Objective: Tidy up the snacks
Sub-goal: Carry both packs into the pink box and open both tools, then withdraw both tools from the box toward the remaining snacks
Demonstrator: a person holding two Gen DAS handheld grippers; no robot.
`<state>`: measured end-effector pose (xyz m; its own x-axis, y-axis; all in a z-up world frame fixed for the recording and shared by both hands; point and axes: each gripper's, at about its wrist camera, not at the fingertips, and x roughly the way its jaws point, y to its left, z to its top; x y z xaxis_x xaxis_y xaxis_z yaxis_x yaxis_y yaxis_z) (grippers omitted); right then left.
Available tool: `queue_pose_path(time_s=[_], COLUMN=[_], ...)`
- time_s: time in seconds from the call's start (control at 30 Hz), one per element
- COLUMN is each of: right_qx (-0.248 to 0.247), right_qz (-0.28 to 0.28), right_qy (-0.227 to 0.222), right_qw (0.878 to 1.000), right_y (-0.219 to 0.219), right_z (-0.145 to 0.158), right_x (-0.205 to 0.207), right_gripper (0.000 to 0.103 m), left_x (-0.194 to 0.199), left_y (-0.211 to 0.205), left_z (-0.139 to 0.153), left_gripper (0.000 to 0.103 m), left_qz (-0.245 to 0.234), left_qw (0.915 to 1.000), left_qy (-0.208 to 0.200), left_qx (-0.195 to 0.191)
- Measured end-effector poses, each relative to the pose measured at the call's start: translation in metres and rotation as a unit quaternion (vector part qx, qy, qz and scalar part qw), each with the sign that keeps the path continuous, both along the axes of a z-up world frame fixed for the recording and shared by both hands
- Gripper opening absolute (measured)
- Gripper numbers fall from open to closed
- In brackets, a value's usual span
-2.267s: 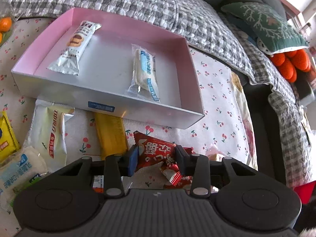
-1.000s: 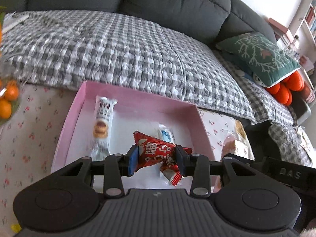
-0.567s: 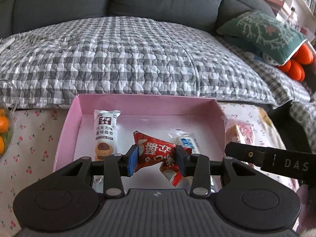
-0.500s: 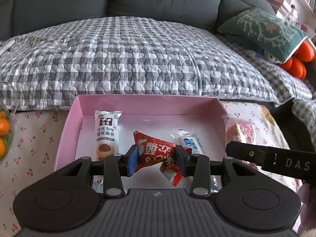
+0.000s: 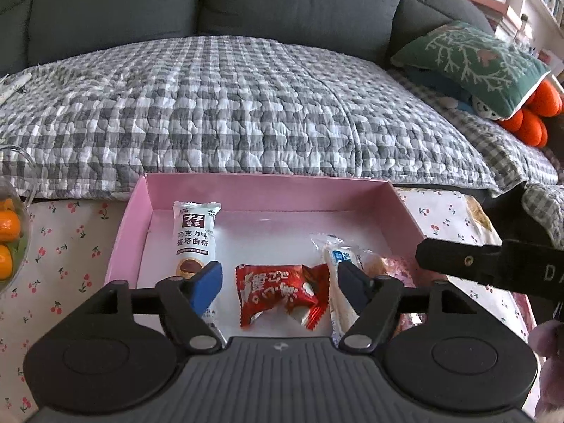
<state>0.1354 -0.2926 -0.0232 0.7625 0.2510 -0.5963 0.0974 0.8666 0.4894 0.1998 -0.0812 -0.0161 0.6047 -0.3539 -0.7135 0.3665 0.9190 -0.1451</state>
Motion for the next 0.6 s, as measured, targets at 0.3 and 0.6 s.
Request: queue_pose_path(time_s=[0.3, 0.6], right_qx=[-0.009, -0.021], right_qz=[-0.010, -0.010], right_qy=[-0.002, 0.008], right_qw=[1.000, 1.000], right_y=[-0.008, -0.006], right_z=[0.020, 0.036], right_x=[-0.028, -0.062], right_gripper=[0.083, 0.087], left_x=[-0.018, -0.050], left_y=[0.016, 0.027], left_z=[0.023, 0.046], left_gripper=[0.086, 0.097], left_qz=[0.004, -0.023], left_qw=[0.9998, 0.9995], left_qy=[0.013, 0.009], left_qx=[-0.015, -0.020])
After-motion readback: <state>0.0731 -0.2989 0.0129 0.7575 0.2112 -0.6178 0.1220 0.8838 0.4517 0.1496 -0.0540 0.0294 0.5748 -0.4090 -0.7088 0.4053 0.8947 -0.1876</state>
